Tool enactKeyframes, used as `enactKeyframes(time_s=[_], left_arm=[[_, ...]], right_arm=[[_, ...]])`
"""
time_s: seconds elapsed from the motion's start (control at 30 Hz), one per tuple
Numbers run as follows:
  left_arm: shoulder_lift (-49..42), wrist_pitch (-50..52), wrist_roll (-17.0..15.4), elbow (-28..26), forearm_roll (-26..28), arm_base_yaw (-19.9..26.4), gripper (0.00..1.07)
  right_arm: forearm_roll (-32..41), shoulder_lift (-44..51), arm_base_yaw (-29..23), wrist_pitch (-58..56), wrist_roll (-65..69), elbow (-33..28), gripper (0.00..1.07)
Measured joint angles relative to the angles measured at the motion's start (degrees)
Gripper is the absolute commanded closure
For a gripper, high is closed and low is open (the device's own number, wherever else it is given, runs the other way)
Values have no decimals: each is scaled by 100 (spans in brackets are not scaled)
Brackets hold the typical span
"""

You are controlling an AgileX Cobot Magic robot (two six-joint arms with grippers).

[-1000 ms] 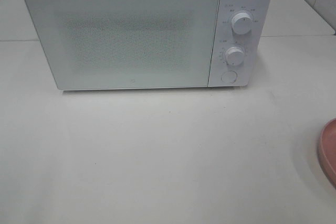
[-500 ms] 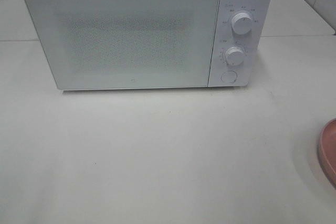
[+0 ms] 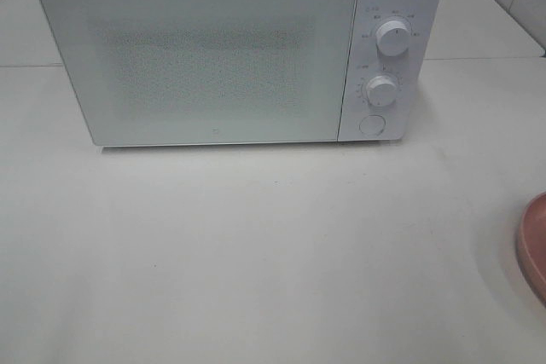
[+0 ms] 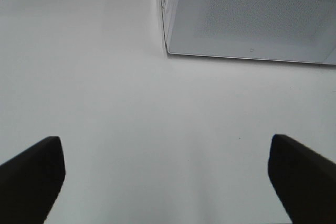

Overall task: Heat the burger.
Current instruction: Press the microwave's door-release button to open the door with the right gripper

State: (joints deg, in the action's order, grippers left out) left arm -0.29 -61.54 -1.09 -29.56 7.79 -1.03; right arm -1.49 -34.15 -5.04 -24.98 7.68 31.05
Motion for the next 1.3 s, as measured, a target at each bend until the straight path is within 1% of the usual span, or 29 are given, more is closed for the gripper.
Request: enactKeyframes(time_s=[0.27, 0.43, 0.47, 0.53, 0.83, 0.9, 0.93, 1.0, 1.1, 1.13, 1.2, 1.27, 1.3], left_arm=[[0, 0, 0, 0, 0, 0, 9], [0, 0, 0, 0, 0, 0, 9], [0, 0, 0, 0, 0, 0, 9], [0, 0, 0, 0, 0, 0, 9], [0, 0, 0, 0, 0, 0, 9], [0, 0, 0, 0, 0, 0, 9], [0, 0, 0, 0, 0, 0, 9], [0, 0, 0, 0, 0, 0, 9], [0, 0, 0, 0, 0, 0, 9], [0, 0, 0, 0, 0, 0, 9], [0, 0, 0, 0, 0, 0, 9], [0, 0, 0, 0, 0, 0, 9], [0, 0, 0, 0, 0, 0, 9]], right_arm=[[-40, -613, 0, 579, 0, 0, 31], [-143, -1043, 0, 1341, 0, 0, 31], [-143, -1043, 0, 1341, 0, 0, 31], [-304, -1341, 0, 1856, 0, 0, 31], [-453, -1874, 0, 2681, 0, 0, 31], [-458, -2183, 0, 3340, 0, -11, 31], [-458, -2183, 0, 3340, 0, -11, 31], [-458, -2418, 0, 3873, 0, -143, 31], [-458, -2498, 0, 4045, 0, -206, 31], [-458, -2659, 0, 4326, 0, -315, 31], [-458, -2716, 0, 4458, 0, -378, 31], [-424, -3019, 0, 4950, -138, -602, 31], [-424, -3019, 0, 4950, -138, -602, 31]])
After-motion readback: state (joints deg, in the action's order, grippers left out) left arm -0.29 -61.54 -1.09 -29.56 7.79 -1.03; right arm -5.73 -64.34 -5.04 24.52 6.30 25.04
